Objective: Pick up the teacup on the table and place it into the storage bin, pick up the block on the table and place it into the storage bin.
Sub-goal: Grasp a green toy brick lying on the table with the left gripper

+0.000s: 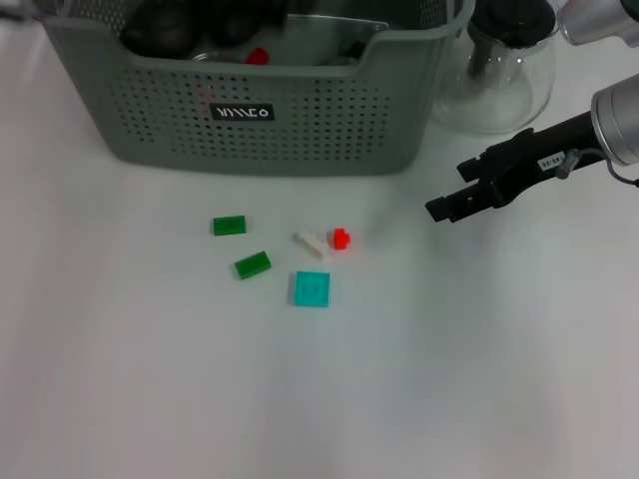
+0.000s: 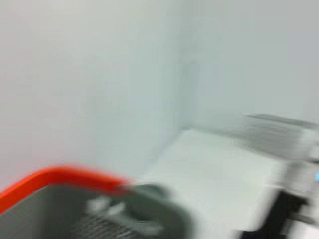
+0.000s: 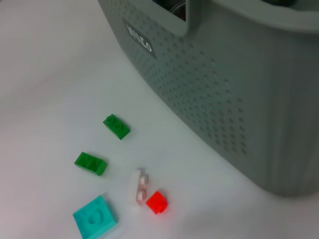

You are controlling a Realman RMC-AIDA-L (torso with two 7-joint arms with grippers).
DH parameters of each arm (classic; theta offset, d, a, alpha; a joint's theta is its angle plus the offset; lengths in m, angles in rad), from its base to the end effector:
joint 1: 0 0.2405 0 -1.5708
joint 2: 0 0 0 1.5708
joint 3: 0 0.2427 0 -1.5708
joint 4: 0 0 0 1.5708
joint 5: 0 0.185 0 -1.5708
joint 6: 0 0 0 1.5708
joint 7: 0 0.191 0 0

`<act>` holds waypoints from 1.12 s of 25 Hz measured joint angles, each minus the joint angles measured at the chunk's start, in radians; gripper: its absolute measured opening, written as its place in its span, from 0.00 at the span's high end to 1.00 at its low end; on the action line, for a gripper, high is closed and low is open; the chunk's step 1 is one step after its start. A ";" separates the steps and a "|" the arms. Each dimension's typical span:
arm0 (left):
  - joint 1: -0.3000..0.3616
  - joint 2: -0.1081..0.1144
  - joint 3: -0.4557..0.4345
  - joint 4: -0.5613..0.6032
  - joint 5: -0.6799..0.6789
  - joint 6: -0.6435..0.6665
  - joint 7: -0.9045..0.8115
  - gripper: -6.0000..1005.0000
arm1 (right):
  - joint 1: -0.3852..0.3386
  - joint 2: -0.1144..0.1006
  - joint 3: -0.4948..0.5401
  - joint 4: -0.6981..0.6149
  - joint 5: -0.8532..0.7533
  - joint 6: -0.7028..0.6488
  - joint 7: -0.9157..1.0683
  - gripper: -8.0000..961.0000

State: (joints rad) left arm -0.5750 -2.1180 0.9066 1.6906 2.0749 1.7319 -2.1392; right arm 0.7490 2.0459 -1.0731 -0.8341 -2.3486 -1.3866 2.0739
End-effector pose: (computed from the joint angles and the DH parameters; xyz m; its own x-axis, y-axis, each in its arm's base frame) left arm -0.0873 0.3318 0.0522 0.9393 0.1627 0.3020 0.2652 -0.9029 -0.3383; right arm 0.2024 0.3646 -0.0557 0.8214 -0.5703 -0.0004 -0.5570 -0.8020 -0.2157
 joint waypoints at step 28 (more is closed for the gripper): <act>-0.005 -0.054 0.523 -0.395 0.566 -0.189 -0.023 0.30 | 0.008 -0.001 -0.004 0.001 0.000 -0.012 0.008 0.08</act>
State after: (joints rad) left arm -0.5803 -2.1722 1.4295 1.2952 2.6413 1.5429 -2.1621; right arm 0.7574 2.0448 -1.0770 -0.8330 -2.3485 -1.3985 2.0816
